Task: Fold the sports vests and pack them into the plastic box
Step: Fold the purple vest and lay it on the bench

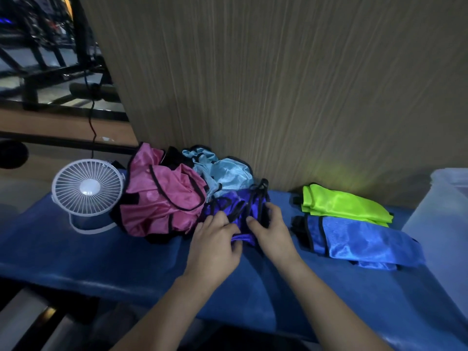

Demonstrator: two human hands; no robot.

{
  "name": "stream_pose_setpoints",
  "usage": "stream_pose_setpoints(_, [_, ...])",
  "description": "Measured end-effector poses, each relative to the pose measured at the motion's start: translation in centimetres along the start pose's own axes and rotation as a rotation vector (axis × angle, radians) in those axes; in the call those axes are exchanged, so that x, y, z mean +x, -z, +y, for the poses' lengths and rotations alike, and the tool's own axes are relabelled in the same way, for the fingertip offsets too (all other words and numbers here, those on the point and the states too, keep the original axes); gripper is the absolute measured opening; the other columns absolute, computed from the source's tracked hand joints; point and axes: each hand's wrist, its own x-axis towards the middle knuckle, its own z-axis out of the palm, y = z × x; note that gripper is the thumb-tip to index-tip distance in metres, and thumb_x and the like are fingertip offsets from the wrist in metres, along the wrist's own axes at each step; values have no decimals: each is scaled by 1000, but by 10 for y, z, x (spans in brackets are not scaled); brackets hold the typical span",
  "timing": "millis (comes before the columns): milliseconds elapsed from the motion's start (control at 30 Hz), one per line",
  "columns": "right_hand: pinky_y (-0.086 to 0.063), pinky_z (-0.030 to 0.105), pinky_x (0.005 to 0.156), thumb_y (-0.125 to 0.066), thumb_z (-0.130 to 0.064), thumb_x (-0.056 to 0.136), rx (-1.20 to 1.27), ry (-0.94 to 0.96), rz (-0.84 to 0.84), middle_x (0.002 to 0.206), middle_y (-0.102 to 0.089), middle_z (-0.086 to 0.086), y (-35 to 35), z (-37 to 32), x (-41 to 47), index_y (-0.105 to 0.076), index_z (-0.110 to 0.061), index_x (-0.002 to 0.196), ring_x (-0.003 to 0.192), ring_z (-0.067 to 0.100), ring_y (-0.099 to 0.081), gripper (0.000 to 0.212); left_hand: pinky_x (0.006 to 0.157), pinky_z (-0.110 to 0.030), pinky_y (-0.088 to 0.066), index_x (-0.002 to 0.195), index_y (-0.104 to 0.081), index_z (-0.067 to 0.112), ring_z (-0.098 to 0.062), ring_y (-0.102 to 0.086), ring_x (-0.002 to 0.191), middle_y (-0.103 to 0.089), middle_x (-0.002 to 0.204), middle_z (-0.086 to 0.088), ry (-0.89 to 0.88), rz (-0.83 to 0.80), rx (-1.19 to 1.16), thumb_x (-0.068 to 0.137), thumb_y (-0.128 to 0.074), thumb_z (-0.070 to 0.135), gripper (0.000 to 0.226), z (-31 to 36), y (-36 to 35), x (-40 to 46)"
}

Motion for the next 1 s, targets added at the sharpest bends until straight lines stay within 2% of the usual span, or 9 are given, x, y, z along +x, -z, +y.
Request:
stream_pose_setpoints(133, [-48, 36, 100, -73, -26, 87, 83, -41, 42, 117, -67, 0, 5, 1, -6, -44, -26, 138, 105, 19, -64, 59, 76, -32, -48, 97, -69, 28, -12, -57, 89, -44, 93, 12, -77, -256, -156, 84, -61, 39, 19, 7, 22, -15])
stream_pose_setpoints(233, [-53, 35, 80, -70, -5, 84, 121, -33, 27, 97, -69, 3, 12, 3, -12, -48, -23, 133, 79, 15, -65, 57, 71, -22, -43, 107, -68, 32, 2, -53, 79, -48, 86, 18, -119, -393, -241, 87, -63, 48, 26, 9, 33, -27])
stream_pose_setpoints(333, [-52, 25, 71, -64, 9, 82, 148, 25, -36, 94, -69, 4, 22, 2, -23, -54, -23, 123, 71, 6, -63, 53, 65, -16, -40, 108, -66, 38, 10, -51, 67, -57, 77, 23, -114, -338, -356, 86, -58, 53, 28, 13, 41, -35])
stream_pose_setpoints(433, [-52, 20, 76, -64, 13, 81, 103, 87, -86, 101, -69, 5, 33, 5, -37, -55, -18, 120, 78, 2, -65, 51, 70, -14, -40, 106, -67, 37, 6, -52, 77, -51, 85, 18, -86, -86, -391, 88, -63, 39, 18, 5, 45, -38])
stream_pose_setpoints(500, [-55, 26, 81, -67, 11, 81, 90, 103, -119, 104, -69, 7, 41, 8, -45, -55, -16, 121, 86, 7, -67, 49, 87, -17, -43, 119, -62, 38, 2, -51, 98, -46, 103, 20, -47, -34, -354, 86, -68, 40, 34, -6, 45, -38])
stream_pose_setpoints(567, [-56, 36, 87, -73, 4, 80, 79, 101, -139, 104, -71, 5, 49, 11, -53, -55, -20, 119, 89, 12, -68, 49, 105, -20, -36, 139, -51, 34, -1, -44, 119, -40, 124, 18, 4, -132, -373, 81, -77, 41, 64, -15, 43, -39])
stream_pose_setpoints(700, [-56, 48, 80, -78, -32, 75, -127, 105, -87, 84, -69, 1, 68, 13, -68, -51, -30, 115, 76, 16, -64, 49, 112, -20, -28, 154, -32, 31, 0, -37, 131, -38, 137, 20, 63, -274, -419, 75, -82, 48, 95, -18, 38, -41])
stream_pose_setpoints(833, [-51, 39, 71, -68, -45, 86, -588, 275, 151, 82, -55, -12, 82, 8, -81, -51, -26, 117, 81, 19, -61, 40, 106, -31, -40, 141, -53, 36, -4, -50, 114, -53, 118, 21, 32, -255, -382, 67, -63, 75, 84, -21, 44, -36])
stream_pose_setpoints(1000, [-44, 26, 70, -71, -31, 89, -446, 429, 51, 83, -47, -11, 72, 1, -77, -67, -22, 108, 72, 6, -52, 22, 97, -35, -43, 119, -66, 43, 6, -55, 100, -57, 96, 25, 17, -168, -414, 71, -60, 68, 54, -23, 51, -34])
